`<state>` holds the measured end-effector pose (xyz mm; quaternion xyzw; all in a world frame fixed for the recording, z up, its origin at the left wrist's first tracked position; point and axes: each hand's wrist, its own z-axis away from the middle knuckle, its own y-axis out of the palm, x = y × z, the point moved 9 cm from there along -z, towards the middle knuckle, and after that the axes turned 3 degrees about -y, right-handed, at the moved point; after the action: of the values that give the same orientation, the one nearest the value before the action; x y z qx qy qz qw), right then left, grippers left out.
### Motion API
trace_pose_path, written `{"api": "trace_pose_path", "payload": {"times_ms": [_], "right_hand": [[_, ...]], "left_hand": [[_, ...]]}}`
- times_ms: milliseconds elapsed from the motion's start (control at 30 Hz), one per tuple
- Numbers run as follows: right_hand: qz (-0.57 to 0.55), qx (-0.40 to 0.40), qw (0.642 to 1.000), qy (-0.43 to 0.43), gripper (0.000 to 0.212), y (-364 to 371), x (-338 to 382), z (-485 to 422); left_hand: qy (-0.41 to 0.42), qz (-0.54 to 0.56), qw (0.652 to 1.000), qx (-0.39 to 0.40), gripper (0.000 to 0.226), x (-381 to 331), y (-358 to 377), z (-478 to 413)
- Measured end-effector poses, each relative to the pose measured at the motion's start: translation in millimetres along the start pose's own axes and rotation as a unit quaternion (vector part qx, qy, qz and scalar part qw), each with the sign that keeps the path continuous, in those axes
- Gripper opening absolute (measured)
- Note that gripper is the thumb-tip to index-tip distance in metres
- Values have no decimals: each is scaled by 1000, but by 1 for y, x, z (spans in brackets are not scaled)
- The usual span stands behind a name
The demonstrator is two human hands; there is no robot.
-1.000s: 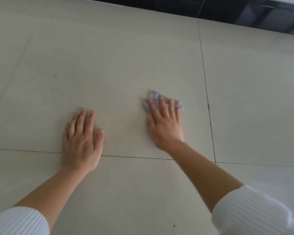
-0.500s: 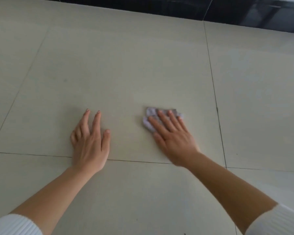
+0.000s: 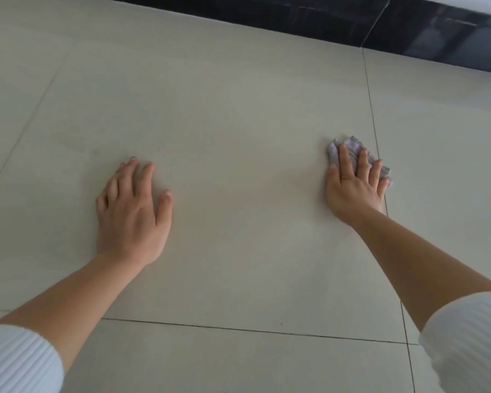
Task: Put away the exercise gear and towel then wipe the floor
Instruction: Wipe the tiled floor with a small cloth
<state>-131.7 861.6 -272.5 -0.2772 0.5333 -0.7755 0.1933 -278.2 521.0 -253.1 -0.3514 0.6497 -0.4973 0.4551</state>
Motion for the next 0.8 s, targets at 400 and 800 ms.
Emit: {"api": "trace_pose_path", "payload": {"times_ms": [400,800], "right_hand": [[58,39,949,-308,59,48,144,73],[36,-11,999,-30,52,-15,12,-71]], "left_hand": [[-33,2,999,22,60,3,0,-1],[-41,-11,998,42,59,3,0,-4]]}}
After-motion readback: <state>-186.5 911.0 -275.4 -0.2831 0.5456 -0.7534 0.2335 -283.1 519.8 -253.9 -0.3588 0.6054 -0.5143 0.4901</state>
